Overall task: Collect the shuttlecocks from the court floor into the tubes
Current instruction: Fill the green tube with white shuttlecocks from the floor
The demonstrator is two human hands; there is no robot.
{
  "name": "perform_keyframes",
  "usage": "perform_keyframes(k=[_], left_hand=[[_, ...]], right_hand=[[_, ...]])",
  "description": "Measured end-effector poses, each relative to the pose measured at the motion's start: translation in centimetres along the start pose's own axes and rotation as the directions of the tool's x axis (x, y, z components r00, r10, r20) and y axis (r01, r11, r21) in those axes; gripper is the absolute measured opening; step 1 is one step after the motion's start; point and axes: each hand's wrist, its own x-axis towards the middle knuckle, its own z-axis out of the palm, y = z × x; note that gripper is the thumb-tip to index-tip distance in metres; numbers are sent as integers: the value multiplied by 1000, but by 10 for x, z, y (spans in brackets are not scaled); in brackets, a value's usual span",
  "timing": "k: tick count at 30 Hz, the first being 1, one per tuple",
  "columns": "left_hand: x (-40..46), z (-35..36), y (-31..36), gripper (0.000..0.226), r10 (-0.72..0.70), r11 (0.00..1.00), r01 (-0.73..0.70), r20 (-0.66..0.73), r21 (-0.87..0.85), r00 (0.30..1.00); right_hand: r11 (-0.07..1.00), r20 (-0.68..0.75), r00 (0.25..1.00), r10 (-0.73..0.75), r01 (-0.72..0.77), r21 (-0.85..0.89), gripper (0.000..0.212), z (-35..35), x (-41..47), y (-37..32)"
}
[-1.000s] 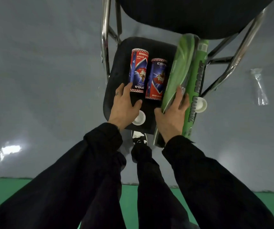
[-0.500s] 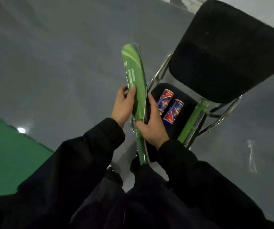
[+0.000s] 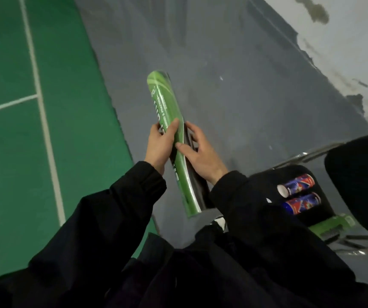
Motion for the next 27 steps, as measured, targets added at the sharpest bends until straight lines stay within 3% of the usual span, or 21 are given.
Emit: perform_keyframes(k=[9, 18, 23, 27], left_hand=[[-50, -218, 4, 61, 17, 988, -57, -263, -146, 965], [-75, -332, -5, 61, -51, 968, -61, -433, -242, 900], [-88, -414, -3, 50, -84, 944, -131, -605, -302, 792], [-112, -493, -23, 88, -183, 910, -172, -738, -377, 650]], right_hand=[[994, 307, 950, -51, 78, -75, 63, 202, -12, -71], [979, 510, 860, 10, 96, -180, 68, 312, 0, -96], [957, 670, 741, 49, 156, -244, 64, 404, 25, -117], [938, 805, 588, 74, 234, -257, 72, 490, 17, -135]])
